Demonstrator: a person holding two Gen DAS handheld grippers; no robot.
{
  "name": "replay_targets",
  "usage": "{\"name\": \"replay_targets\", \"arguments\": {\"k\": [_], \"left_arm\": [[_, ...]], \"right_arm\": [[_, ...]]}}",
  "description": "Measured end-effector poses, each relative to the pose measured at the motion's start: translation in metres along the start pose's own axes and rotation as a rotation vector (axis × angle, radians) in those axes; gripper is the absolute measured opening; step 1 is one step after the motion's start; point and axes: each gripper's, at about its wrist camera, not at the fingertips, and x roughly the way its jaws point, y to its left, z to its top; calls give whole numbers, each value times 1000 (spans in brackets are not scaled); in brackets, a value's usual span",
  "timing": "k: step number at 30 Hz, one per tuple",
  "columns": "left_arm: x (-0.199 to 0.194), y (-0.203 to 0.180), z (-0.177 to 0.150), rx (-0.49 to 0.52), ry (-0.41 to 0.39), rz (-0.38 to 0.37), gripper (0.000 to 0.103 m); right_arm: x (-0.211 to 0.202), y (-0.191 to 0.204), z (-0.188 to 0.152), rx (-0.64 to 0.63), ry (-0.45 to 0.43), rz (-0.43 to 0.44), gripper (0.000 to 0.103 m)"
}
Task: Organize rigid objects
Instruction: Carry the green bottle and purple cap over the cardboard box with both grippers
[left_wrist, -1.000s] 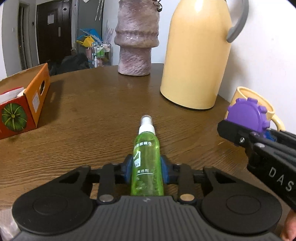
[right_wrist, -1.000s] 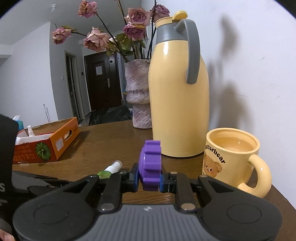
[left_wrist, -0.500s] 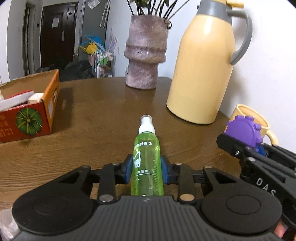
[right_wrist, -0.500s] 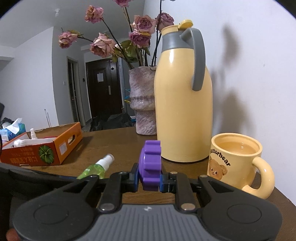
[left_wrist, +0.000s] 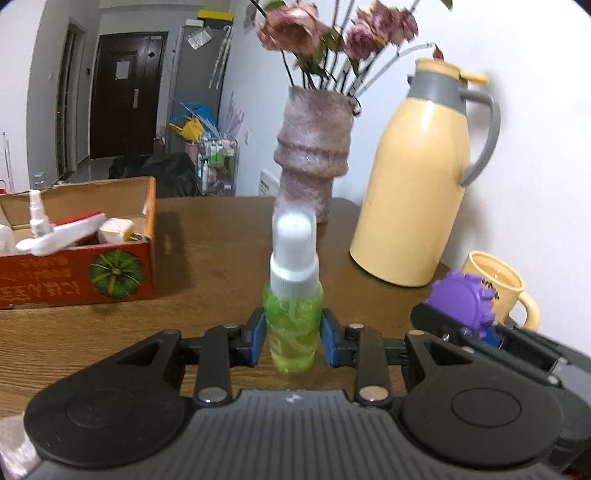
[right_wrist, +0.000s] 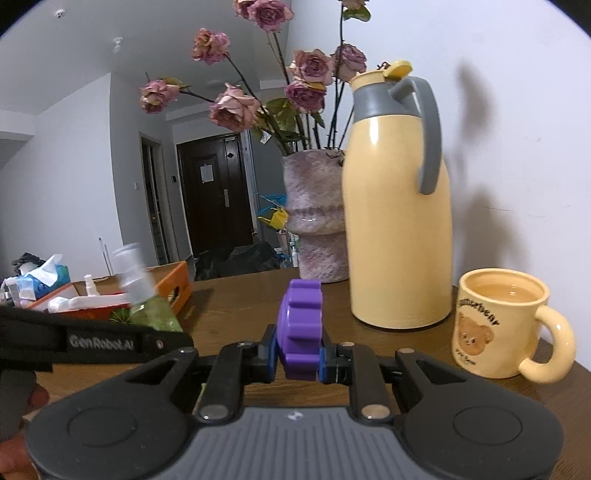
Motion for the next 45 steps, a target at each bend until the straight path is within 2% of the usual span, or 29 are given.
{"name": "replay_targets", "arguments": {"k": [10, 24, 36, 45], "left_arm": [[-41, 43, 14, -38, -94, 20, 31], [-82, 116, 32, -76, -193, 109, 31], [-90, 170, 48, -108, -229, 173, 31], [-79, 206, 60, -127, -247, 223, 31]], "right_arm": [[-1, 45, -6, 11, -18, 38, 19], [16, 127, -7, -27, -6, 90, 19], [47, 179, 18, -1, -46, 140, 19], [84, 208, 26, -13, -37, 168, 19]]}}
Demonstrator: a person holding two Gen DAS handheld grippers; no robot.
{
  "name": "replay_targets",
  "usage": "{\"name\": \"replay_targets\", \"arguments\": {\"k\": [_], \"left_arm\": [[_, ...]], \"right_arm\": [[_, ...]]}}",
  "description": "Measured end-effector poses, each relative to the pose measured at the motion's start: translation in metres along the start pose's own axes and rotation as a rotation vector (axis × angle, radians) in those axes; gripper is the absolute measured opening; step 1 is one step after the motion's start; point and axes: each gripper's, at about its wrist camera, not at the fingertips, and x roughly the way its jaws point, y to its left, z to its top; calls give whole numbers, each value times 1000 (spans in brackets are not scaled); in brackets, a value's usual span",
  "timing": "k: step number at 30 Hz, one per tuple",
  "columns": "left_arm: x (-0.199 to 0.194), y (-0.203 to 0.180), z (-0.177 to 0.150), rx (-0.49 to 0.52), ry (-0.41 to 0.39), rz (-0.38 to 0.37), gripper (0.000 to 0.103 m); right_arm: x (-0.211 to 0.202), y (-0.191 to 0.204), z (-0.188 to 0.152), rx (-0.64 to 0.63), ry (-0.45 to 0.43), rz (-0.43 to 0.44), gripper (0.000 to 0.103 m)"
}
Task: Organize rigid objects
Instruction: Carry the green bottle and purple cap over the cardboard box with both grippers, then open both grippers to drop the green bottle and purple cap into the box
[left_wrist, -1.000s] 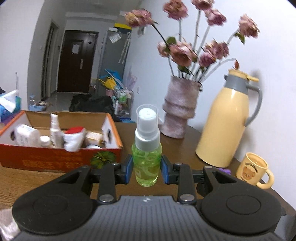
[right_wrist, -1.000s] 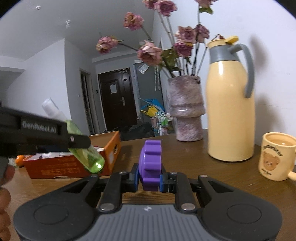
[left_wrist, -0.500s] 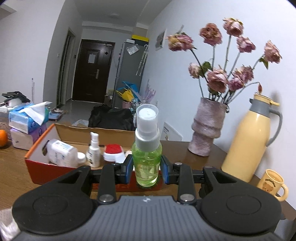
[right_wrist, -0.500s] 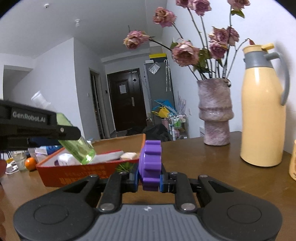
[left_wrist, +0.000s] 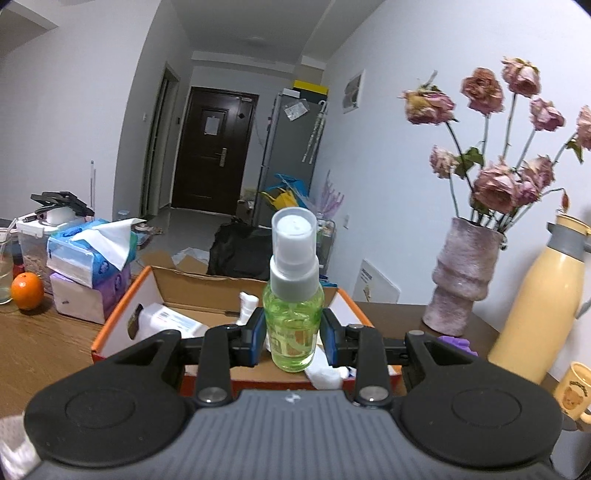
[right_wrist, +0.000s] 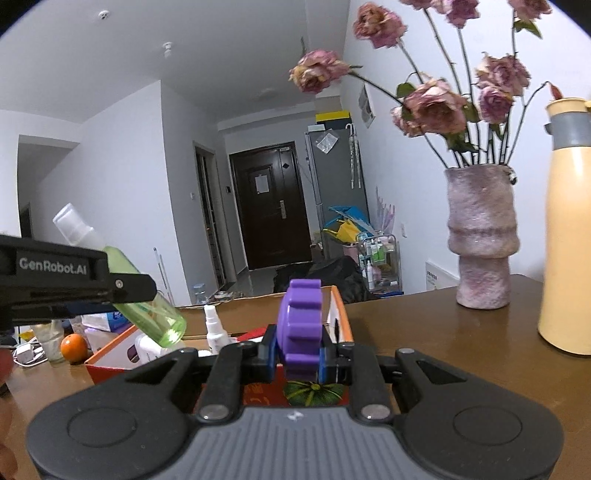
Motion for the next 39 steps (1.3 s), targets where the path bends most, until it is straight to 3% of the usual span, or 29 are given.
{"name": "replay_targets", "arguments": {"k": [20, 32, 33, 34, 35, 36, 37, 39], "left_arm": [[74, 45, 17, 40, -1, 90, 31], [106, 57, 17, 71, 50, 73, 32], [105, 57, 17, 73, 46, 72, 37], [104, 57, 17, 79, 40, 72, 50], [102, 57, 18, 85, 28, 81, 59], [100, 57, 18, 89, 14, 93, 79], [98, 57, 18, 90, -2, 106, 93], [93, 57, 20, 89, -24, 128, 103]], "right_arm": [[93, 16, 13, -27, 29, -4, 19], [126, 17, 16, -77, 90, 9, 21], [128, 16, 16, -81, 94, 6, 28], [128, 16, 17, -83, 104, 6, 35], [129, 14, 18, -79, 108, 5, 56], [128, 13, 18, -74, 102, 1, 78], [125, 13, 19, -70, 88, -8, 87], [120, 12, 21, -65, 61, -23, 101]]}}
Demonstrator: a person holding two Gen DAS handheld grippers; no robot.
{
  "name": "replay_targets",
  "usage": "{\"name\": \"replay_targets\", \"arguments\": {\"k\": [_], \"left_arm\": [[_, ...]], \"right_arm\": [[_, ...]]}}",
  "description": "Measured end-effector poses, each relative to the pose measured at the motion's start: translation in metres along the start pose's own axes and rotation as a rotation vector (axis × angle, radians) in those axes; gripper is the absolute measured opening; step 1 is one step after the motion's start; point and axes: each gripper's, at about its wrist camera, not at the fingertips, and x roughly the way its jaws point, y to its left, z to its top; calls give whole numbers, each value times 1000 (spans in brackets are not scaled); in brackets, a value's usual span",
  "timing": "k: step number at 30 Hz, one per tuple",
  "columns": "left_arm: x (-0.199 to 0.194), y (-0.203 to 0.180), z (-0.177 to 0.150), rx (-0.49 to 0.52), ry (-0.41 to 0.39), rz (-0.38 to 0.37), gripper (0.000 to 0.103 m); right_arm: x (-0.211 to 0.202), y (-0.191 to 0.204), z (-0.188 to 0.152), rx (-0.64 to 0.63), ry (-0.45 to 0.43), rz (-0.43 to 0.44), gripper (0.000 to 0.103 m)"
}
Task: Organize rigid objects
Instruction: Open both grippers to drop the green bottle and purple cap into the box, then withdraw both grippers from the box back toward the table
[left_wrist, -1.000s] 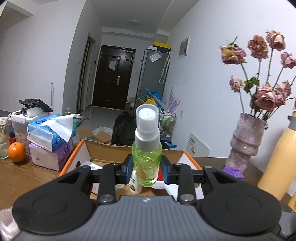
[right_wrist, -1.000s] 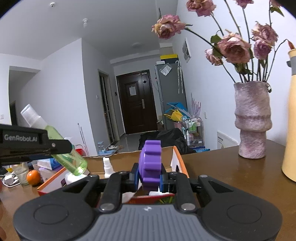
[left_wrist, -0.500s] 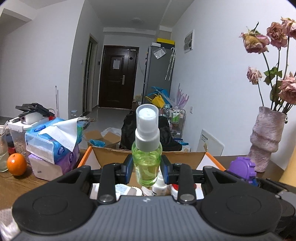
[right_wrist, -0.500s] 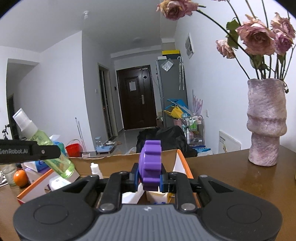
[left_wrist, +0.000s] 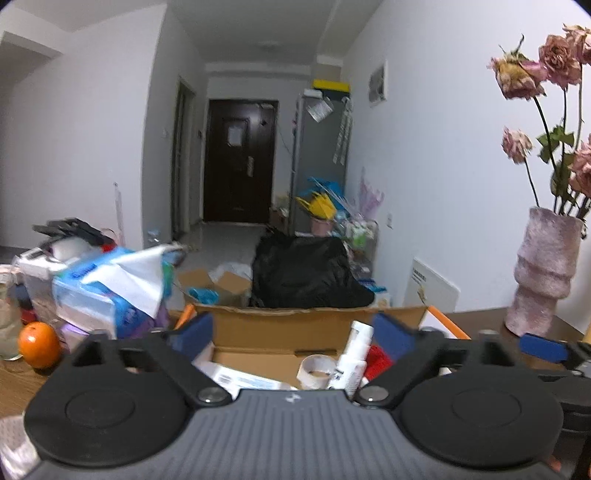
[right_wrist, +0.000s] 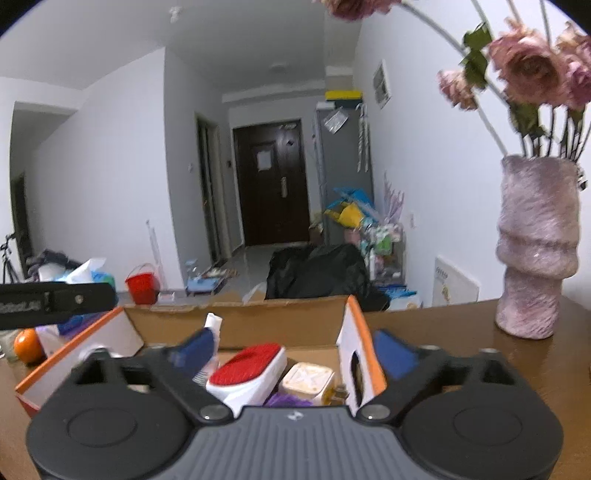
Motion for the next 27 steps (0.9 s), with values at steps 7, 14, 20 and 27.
{"name": "replay_targets", "arguments": {"k": [7, 14, 20, 27], "left_arm": [[-5, 5, 3, -23, -11, 19, 103], [-15, 7, 6, -11, -24, 36, 103], [-37, 8, 8, -7, -43, 51, 103], [-80, 12, 9, -7, -67, 57, 103]], "right_arm": [[-8, -3, 6, 25, -15, 0, 103], [-15, 2, 9, 5, -10, 9, 103], [-33, 6, 11, -20, 6, 8, 103], [-70, 10, 13, -32, -12, 15, 103]]}}
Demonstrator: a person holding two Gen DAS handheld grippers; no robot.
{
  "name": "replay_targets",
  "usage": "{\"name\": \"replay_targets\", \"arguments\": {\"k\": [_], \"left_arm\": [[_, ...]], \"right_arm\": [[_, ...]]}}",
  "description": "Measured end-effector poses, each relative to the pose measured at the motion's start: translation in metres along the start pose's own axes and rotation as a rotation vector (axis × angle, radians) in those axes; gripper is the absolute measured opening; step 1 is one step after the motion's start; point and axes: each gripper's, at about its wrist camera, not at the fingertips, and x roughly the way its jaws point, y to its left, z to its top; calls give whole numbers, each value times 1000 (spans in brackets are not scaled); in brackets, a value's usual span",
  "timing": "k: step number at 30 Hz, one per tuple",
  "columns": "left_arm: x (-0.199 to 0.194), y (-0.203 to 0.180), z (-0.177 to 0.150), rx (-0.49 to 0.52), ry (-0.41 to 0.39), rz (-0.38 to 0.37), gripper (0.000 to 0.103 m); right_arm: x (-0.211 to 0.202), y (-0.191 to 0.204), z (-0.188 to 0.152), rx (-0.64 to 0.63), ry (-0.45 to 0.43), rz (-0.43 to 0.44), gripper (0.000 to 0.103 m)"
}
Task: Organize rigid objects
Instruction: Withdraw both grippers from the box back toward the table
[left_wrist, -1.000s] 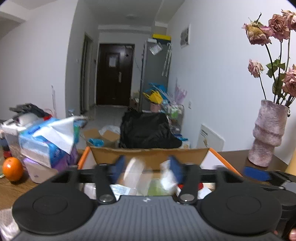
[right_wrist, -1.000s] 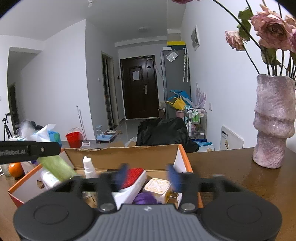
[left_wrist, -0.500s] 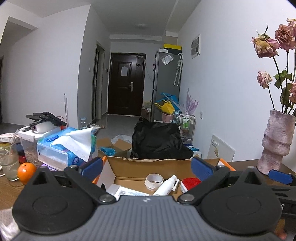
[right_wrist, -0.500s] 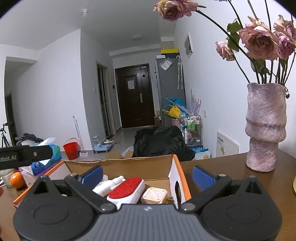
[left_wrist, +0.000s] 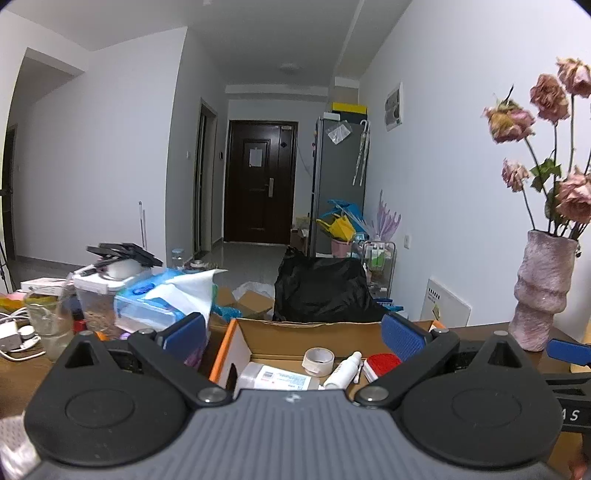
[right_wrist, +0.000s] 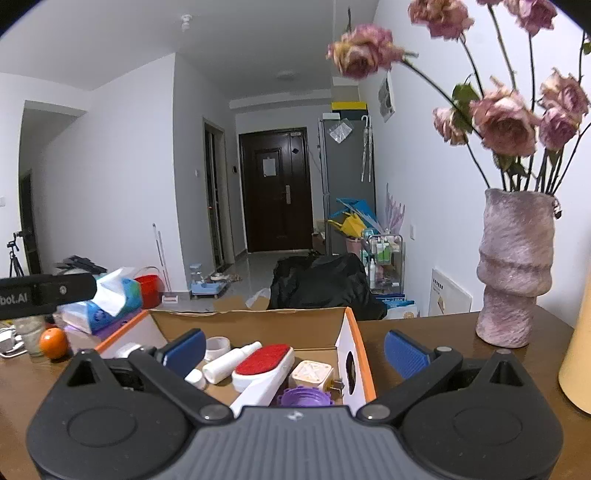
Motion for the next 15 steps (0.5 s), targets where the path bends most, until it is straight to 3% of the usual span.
{"name": "replay_targets", "arguments": {"k": [15], "left_arm": [[-100, 13, -13, 28, 29, -26, 103]], "right_arm": [[-112, 15, -8, -26, -14, 4, 103]]}}
